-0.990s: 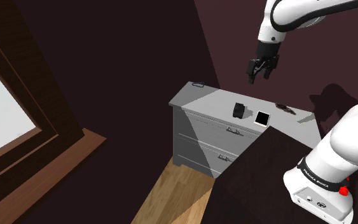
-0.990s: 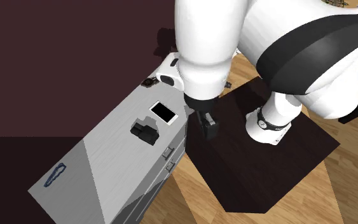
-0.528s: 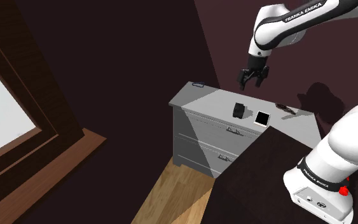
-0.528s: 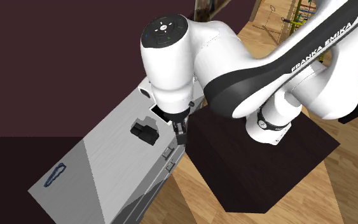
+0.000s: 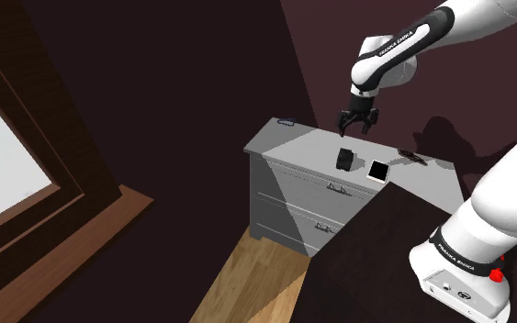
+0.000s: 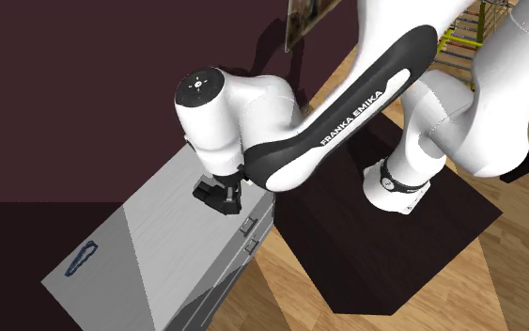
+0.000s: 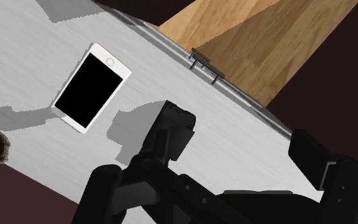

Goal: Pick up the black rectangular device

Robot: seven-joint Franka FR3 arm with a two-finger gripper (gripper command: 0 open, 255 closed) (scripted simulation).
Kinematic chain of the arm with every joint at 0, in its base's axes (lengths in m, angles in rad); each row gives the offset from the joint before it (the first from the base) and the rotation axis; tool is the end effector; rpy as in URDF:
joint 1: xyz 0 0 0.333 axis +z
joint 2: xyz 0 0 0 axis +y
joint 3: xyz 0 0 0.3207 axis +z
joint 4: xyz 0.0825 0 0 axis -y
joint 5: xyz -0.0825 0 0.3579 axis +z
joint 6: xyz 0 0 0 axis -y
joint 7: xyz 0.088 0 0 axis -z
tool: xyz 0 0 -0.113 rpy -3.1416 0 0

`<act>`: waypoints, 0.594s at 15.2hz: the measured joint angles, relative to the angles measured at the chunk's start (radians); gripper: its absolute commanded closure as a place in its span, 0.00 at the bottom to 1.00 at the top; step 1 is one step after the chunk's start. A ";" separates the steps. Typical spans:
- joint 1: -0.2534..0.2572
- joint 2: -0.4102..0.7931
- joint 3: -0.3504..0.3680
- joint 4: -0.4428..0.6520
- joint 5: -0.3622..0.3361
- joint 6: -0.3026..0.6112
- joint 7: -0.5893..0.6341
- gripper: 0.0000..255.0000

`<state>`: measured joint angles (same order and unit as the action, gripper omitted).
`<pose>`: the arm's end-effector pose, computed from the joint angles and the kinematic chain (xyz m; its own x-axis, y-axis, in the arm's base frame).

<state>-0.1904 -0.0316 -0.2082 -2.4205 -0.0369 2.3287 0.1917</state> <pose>0.4220 -0.1786 0.3329 0.8434 -0.5343 -0.0563 -0.5335 -0.8453 0.0300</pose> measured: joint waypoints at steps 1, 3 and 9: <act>-0.005 0.041 -0.006 0.013 0.011 0.028 0.003 0.00; -0.017 0.119 -0.016 0.048 0.035 0.071 0.008 0.00; -0.064 0.343 -0.028 0.179 0.123 0.164 0.018 0.00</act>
<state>-0.2540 0.3117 -0.2367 -2.2412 0.0861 2.4931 0.2101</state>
